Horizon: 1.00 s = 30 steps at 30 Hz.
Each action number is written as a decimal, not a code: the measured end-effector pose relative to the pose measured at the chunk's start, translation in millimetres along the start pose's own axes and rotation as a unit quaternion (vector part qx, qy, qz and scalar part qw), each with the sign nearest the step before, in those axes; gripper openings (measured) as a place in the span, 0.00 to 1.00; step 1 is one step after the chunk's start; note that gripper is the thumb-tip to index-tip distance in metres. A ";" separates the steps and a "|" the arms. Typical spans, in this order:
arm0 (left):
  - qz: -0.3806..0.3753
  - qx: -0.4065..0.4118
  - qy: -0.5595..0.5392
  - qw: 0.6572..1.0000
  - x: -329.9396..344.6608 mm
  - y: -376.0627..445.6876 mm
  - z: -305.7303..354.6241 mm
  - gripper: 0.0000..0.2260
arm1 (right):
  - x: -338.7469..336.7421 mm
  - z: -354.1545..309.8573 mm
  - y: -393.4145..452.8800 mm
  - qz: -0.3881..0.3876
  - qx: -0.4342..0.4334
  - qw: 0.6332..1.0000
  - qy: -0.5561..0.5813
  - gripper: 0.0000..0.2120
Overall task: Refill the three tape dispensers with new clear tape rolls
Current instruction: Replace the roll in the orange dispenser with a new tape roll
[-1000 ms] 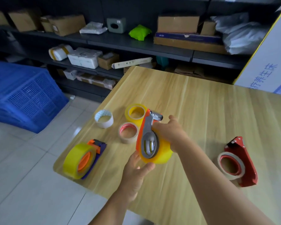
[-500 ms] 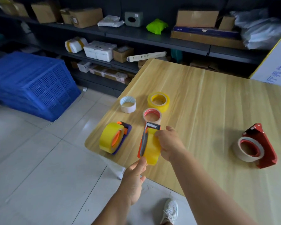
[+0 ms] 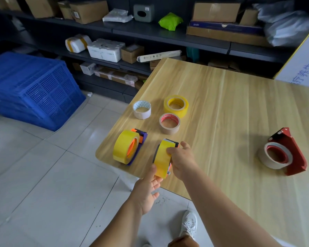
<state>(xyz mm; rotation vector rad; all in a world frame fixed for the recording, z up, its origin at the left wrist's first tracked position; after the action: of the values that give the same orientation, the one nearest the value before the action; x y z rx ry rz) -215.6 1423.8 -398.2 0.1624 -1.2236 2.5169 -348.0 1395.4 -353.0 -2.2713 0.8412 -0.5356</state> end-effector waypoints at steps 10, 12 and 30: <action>0.038 0.011 0.020 0.999 -8.5 -0.8 6.6 0.24 | -3.5 14.9 13.9 0.008 0.014 1.000 -0.020 0.31; 0.095 0.080 0.069 0.990 -14.9 0.1 15.7 0.17 | -3.1 17.4 12.8 0.009 0.016 0.999 -0.026 0.30; 0.143 0.253 0.303 0.908 -10.7 -12.3 69.9 0.15 | -2.0 14.5 11.9 0.025 -0.030 0.996 -0.077 0.17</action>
<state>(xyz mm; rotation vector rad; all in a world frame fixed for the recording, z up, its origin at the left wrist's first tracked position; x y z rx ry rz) -204.4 1373.7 -348.1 -0.6785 -0.3579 2.7506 -346.3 1396.0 -371.8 -2.3047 0.8438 -0.3110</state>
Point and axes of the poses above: each hand's wrist, its own y-axis towards the middle knuckle, its own x-axis out of the palm, z = x × y, the point moved 6 cm from there along y, towards the middle knuckle, and after that the axes turned 5 degrees about y, right-handed, at the moved point
